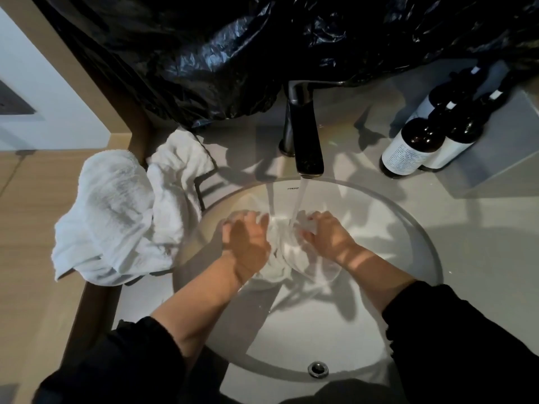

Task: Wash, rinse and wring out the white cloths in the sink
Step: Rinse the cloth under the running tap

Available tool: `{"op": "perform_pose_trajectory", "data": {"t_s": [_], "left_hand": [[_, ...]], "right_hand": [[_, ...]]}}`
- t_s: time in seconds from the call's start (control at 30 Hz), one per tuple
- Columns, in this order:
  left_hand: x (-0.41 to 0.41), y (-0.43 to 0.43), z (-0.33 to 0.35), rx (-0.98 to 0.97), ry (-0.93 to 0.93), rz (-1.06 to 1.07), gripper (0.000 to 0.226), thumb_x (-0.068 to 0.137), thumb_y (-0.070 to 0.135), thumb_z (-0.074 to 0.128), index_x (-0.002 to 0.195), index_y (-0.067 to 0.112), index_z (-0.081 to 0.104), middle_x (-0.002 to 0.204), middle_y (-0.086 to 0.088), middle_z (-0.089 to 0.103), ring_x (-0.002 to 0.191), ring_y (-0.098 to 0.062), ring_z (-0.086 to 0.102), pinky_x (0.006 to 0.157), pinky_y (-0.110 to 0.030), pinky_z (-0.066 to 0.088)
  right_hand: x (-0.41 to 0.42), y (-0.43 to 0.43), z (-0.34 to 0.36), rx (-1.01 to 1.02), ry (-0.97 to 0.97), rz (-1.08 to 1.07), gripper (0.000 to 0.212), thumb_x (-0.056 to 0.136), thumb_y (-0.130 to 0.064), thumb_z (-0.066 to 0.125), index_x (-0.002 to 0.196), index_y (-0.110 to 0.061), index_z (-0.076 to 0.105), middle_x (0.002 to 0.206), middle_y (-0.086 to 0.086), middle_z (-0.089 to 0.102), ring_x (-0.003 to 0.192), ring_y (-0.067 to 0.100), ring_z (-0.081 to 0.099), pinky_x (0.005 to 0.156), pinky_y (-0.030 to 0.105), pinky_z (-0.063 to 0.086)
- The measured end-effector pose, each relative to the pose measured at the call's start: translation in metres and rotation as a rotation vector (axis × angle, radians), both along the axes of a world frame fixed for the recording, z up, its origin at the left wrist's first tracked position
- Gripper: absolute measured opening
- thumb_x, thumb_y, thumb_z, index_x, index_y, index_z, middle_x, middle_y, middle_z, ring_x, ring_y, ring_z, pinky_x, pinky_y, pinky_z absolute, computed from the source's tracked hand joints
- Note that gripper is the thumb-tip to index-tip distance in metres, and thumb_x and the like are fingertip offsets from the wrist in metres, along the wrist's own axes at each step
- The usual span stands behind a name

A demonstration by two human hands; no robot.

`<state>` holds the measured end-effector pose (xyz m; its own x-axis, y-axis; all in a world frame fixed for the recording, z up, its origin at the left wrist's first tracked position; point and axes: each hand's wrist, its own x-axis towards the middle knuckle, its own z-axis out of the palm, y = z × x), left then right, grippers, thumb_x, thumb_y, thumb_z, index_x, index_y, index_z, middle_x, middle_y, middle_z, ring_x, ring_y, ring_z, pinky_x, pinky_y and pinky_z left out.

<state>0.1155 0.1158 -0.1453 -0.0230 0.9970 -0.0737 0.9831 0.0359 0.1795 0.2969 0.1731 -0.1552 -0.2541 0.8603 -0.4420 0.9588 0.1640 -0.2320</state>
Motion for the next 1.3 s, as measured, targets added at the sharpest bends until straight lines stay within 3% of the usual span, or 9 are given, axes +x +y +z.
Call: {"op": "perform_pose_trajectory", "data": {"t_s": [0.17, 0.27, 0.4, 0.5, 0.67, 0.8, 0.97, 1.17, 1.3], "left_hand": [[0.019, -0.016, -0.035, -0.397, 0.233, -0.239, 0.104, 0.077, 0.075, 0.047, 0.153, 0.02, 0.002, 0.159, -0.007, 0.004, 0.144, -0.033, 0.009, 0.11, -0.058, 0.024], [0.021, -0.014, -0.043, -0.378, 0.378, -0.242, 0.1, 0.084, 0.064, 0.051, 0.153, 0.016, -0.005, 0.158, -0.01, 0.002, 0.141, -0.033, 0.012, 0.107, -0.056, 0.03], [0.01, -0.009, -0.043, -0.364, 0.368, -0.245, 0.095, 0.085, 0.039, 0.061, 0.151, 0.017, -0.004, 0.154, -0.008, 0.005, 0.141, -0.03, 0.012, 0.112, -0.048, 0.025], [0.006, -0.006, -0.043, -0.339, 0.332, -0.13, 0.091, 0.082, 0.033, 0.063, 0.15, 0.018, 0.004, 0.148, -0.01, 0.018, 0.136, -0.03, 0.022, 0.112, -0.042, 0.027], [0.008, -0.009, -0.051, -0.343, 0.259, -0.101, 0.094, 0.083, 0.047, 0.062, 0.15, 0.011, 0.007, 0.141, -0.014, 0.024, 0.129, -0.032, 0.031, 0.106, -0.04, 0.03], [0.009, -0.012, -0.045, -0.185, 0.209, -0.099, 0.09, 0.082, 0.05, 0.062, 0.15, 0.006, 0.02, 0.136, -0.016, 0.028, 0.12, -0.033, 0.04, 0.098, -0.045, 0.036], [0.008, -0.015, -0.052, -0.295, 0.183, -0.075, 0.091, 0.083, 0.045, 0.056, 0.152, 0.013, 0.007, 0.145, -0.014, 0.026, 0.127, -0.033, 0.032, 0.103, -0.042, 0.031], [0.005, -0.012, -0.043, -0.325, 0.114, -0.036, 0.067, 0.082, 0.03, 0.067, 0.136, 0.022, 0.03, 0.132, -0.008, 0.037, 0.118, -0.026, 0.039, 0.097, -0.034, 0.036], [0.007, -0.015, -0.027, -0.433, 0.102, 0.044, 0.067, 0.078, 0.016, 0.063, 0.136, 0.023, 0.031, 0.132, -0.008, 0.038, 0.122, -0.025, 0.04, 0.095, -0.034, 0.042]], "right_hand": [[0.032, -0.037, -0.018, -0.186, -0.167, 0.153, 0.102, 0.072, -0.061, 0.07, 0.148, -0.022, 0.013, 0.139, 0.007, 0.031, 0.128, 0.03, 0.036, 0.104, 0.042, 0.04], [0.033, -0.042, -0.031, -0.113, -0.093, 0.222, 0.083, 0.085, -0.036, 0.066, 0.148, -0.009, 0.02, 0.145, 0.012, 0.037, 0.128, 0.029, 0.041, 0.107, 0.033, 0.035], [0.069, 0.005, 0.02, -0.432, 0.301, -0.378, 0.048, 0.07, -0.021, 0.076, 0.114, -0.006, 0.06, 0.104, 0.014, 0.066, 0.09, 0.026, 0.06, 0.069, 0.024, 0.049], [0.077, 0.011, 0.055, -0.332, 0.419, -0.446, 0.022, 0.077, -0.023, 0.071, 0.095, -0.018, 0.06, 0.08, 0.007, 0.065, 0.066, 0.023, 0.06, 0.05, 0.026, 0.046], [-0.005, -0.033, 0.007, 0.196, 0.171, 0.031, 0.043, 0.086, -0.041, 0.058, 0.122, -0.018, 0.055, 0.106, 0.012, 0.057, 0.097, 0.031, 0.055, 0.085, 0.037, 0.047], [-0.031, -0.045, -0.044, 0.359, -0.128, 0.267, 0.052, 0.076, -0.051, 0.05, 0.115, -0.017, 0.056, 0.096, 0.02, 0.058, 0.088, 0.035, 0.056, 0.069, 0.044, 0.05], [-0.023, -0.023, -0.066, 0.364, -0.022, 0.334, 0.046, 0.076, -0.043, 0.06, 0.11, -0.012, 0.059, 0.087, 0.02, 0.056, 0.079, 0.033, 0.051, 0.056, 0.039, 0.051], [-0.008, -0.004, -0.034, 0.251, 0.239, 0.121, 0.044, 0.099, -0.033, 0.04, 0.13, -0.002, 0.049, 0.124, 0.018, 0.053, 0.116, 0.035, 0.048, 0.099, 0.038, 0.039], [0.031, 0.011, -0.012, -0.029, 0.429, -0.391, 0.049, 0.099, -0.041, 0.032, 0.129, -0.006, 0.048, 0.117, 0.018, 0.06, 0.108, 0.035, 0.059, 0.095, 0.041, 0.046]]}}
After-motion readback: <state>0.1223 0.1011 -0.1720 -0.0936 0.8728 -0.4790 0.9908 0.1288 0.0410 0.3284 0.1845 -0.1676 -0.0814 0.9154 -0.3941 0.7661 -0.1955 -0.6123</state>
